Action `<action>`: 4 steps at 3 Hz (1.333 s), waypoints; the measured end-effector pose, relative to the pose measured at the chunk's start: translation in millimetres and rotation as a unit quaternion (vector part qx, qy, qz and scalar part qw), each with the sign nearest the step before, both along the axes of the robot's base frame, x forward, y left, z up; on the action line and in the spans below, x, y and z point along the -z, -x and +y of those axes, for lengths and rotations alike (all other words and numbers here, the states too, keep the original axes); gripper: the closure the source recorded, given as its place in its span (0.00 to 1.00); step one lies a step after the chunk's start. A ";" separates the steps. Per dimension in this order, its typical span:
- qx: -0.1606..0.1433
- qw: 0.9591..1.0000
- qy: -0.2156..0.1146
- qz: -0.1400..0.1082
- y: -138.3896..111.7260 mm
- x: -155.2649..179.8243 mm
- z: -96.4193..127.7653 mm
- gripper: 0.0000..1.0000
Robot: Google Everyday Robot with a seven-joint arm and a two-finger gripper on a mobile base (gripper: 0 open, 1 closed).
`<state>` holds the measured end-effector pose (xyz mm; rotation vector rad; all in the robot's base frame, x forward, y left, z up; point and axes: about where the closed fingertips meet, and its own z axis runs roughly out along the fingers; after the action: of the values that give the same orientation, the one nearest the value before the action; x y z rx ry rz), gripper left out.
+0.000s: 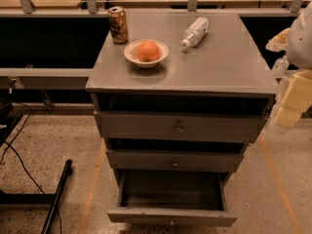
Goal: Close bottom drawer
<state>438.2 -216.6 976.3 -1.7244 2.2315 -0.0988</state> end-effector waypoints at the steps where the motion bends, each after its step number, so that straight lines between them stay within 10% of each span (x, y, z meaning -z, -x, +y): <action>1: 0.000 1.000 0.000 0.000 0.0 0.0 0.0 0.00; 4: -0.013 0.987 -0.062 0.150 -0.3 218.8 -1.6 0.00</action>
Offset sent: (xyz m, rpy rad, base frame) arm -0.0097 -0.0172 -0.1273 0.1361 0.2542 -0.0157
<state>438.5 -218.2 757.5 -1.7976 2.3619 0.3199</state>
